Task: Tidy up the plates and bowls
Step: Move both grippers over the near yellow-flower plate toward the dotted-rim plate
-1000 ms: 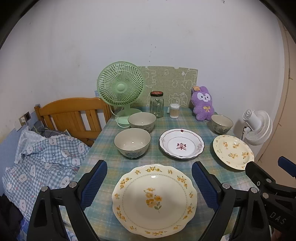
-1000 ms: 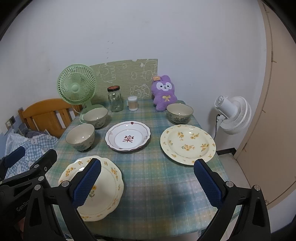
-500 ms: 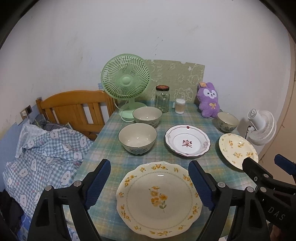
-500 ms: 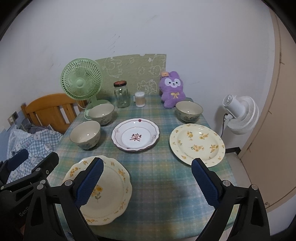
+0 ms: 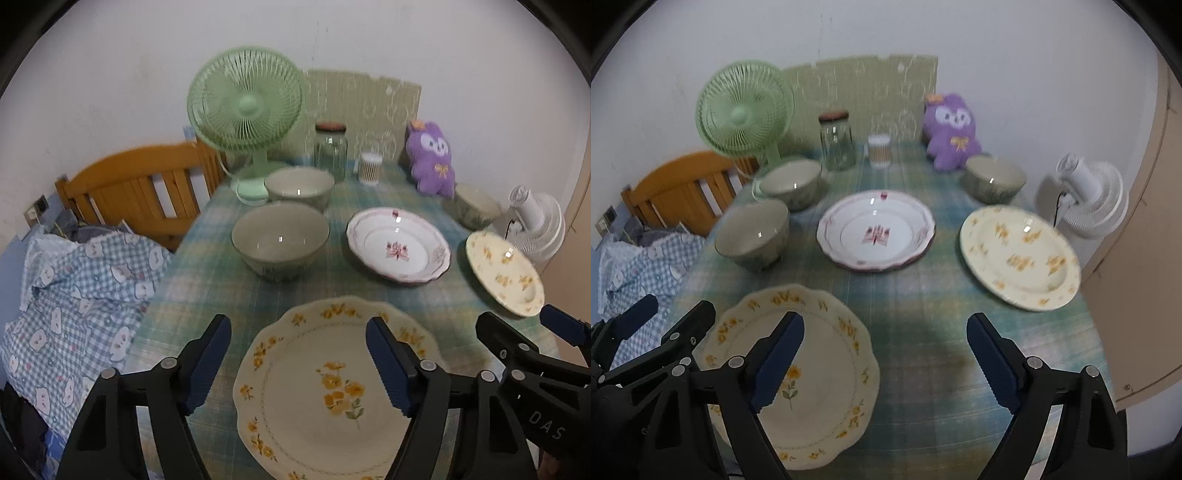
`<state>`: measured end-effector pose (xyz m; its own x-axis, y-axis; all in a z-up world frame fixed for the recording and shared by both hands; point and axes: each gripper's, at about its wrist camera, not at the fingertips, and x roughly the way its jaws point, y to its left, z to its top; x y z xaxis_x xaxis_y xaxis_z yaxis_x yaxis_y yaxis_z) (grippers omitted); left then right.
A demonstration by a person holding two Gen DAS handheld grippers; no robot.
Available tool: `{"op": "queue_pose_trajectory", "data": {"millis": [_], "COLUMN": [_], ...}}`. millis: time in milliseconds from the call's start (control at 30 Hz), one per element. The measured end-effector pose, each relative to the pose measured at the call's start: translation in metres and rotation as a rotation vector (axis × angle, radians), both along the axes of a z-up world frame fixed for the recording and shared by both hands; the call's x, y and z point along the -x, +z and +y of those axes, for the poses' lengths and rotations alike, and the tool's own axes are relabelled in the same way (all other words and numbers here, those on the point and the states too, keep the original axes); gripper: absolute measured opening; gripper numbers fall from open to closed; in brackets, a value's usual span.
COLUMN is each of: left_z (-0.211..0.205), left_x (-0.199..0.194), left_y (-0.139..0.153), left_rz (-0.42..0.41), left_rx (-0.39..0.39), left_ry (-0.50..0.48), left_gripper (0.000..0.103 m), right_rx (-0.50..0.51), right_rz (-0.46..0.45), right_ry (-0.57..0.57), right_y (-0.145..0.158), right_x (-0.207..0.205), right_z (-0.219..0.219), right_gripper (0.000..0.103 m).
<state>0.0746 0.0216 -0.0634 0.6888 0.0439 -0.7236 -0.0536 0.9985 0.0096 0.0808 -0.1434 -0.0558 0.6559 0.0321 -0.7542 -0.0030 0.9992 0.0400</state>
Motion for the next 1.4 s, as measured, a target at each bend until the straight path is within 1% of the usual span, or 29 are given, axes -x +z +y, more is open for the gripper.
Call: {"op": "queue_pose_trajectory", "data": {"millis": [67, 133, 200, 333, 433, 533, 600, 867, 933, 1000, 1067, 1167, 1267, 1367, 1400], "left_z": [0.004, 0.008, 0.010, 0.015, 0.018, 0.021, 0.021, 0.026, 0.025, 0.025, 0.026, 0.028, 0.028, 0.027, 0.024], "left_x": [-0.006, -0.012, -0.017, -0.027, -0.033, -0.037, -0.038, -0.040, -0.041, -0.041, -0.043, -0.044, -0.045, -0.047, -0.048], "left_y": [-0.012, -0.025, -0.038, -0.059, -0.072, -0.083, -0.089, -0.097, -0.098, -0.099, -0.100, -0.100, -0.100, -0.099, -0.099], "left_rz": [0.021, 0.040, 0.054, 0.105, 0.137, 0.167, 0.183, 0.217, 0.219, 0.227, 0.239, 0.249, 0.258, 0.285, 0.307], "left_rx": [-0.004, -0.012, -0.025, -0.021, -0.019, -0.012, -0.022, -0.015, -0.019, -0.029, -0.031, -0.018, -0.013, 0.008, 0.008], "left_ry": [0.001, -0.001, -0.013, -0.018, -0.022, -0.031, -0.031, -0.052, -0.062, -0.074, -0.086, -0.113, -0.115, -0.105, -0.108], "left_gripper": [0.075, 0.075, 0.072, 0.070, 0.069, 0.069, 0.067, 0.065, 0.064, 0.062, 0.060, 0.060, 0.059, 0.059, 0.059], "right_rx": [0.006, 0.007, 0.014, 0.017, 0.010, 0.005, 0.004, 0.021, 0.034, 0.044, 0.036, 0.037, 0.038, 0.036, 0.035], "right_rz": [0.022, 0.046, 0.064, 0.112, 0.147, 0.184, 0.206, 0.259, 0.266, 0.282, 0.310, 0.316, 0.321, 0.339, 0.346], "right_ry": [0.001, 0.005, 0.010, 0.010, 0.003, -0.001, -0.005, -0.036, -0.052, -0.069, -0.082, -0.101, -0.107, -0.115, -0.120], "right_y": [-0.013, -0.027, -0.038, -0.062, -0.077, -0.088, -0.094, -0.105, -0.105, -0.107, -0.111, -0.111, -0.111, -0.110, -0.109], "right_x": [-0.007, -0.015, -0.020, -0.032, -0.038, -0.042, -0.044, -0.047, -0.048, -0.050, -0.052, -0.053, -0.054, -0.054, -0.053], "right_z": [0.006, 0.013, 0.019, 0.027, 0.030, 0.034, 0.037, 0.046, 0.046, 0.046, 0.044, 0.044, 0.045, 0.042, 0.041], "right_gripper": [0.090, 0.086, 0.085, 0.083, 0.082, 0.078, 0.077, 0.072, 0.067, 0.065, 0.065, 0.065, 0.065, 0.064, 0.064]}}
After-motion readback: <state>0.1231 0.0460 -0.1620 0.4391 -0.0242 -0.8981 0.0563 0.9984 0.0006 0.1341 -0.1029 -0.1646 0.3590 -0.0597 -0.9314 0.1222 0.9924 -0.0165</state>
